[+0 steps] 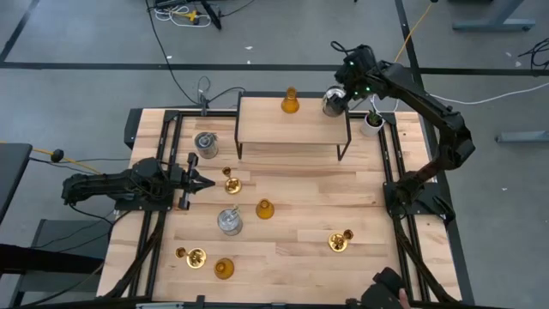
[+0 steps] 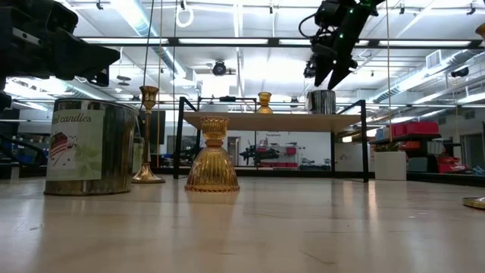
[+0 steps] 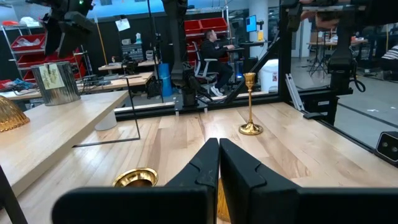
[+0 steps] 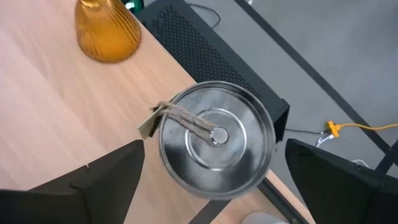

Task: Pick & Place candle stick holders
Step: Put the bottom right scented candle on the shelf

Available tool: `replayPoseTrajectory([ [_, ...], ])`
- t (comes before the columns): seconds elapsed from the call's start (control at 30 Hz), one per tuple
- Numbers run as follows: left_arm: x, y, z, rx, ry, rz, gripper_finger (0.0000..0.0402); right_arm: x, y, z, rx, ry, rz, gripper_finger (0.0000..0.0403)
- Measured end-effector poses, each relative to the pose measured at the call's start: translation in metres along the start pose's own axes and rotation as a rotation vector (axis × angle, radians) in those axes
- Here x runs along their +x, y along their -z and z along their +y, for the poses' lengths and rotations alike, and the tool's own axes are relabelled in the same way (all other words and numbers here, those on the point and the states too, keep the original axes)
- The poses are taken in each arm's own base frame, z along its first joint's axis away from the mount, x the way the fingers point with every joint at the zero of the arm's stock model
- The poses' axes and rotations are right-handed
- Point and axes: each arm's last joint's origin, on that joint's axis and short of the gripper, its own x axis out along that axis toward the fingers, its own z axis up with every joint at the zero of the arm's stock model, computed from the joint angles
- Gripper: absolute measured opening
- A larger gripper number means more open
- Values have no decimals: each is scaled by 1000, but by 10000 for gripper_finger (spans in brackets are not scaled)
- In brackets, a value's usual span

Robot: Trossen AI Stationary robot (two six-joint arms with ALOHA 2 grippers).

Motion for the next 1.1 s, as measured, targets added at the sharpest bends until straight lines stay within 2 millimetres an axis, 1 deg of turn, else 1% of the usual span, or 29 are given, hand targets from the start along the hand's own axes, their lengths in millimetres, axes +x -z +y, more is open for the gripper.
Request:
replayPoseTrajectory([
  [0.13, 0, 0, 0, 0, 0, 0, 18, -14, 2, 3, -10, -2, -30, 390],
  [0.27, 0, 0, 0, 0, 0, 0, 18, -26, 5, 13, -47, -61, -46, 380],
  [0.4, 0, 0, 0, 0, 0, 0, 18, -37, 6, 29, -144, -163, -87, 357],
  [0.53, 0, 0, 0, 0, 0, 0, 18, -41, 6, 53, -301, -226, -99, 324],
  [0.63, 0, 0, 0, 0, 0, 0, 18, -41, 6, 72, -380, -269, -110, 296],
  [0.77, 0, 0, 0, 0, 0, 0, 18, -34, 5, 89, -424, -305, -87, 255],
  [0.97, 0, 0, 0, 0, 0, 0, 18, -20, 4, 95, -436, -311, -40, 194],
  [1.1, 0, 0, 0, 0, 0, -1, 18, -13, 3, 95, -435, -306, -22, 153],
])
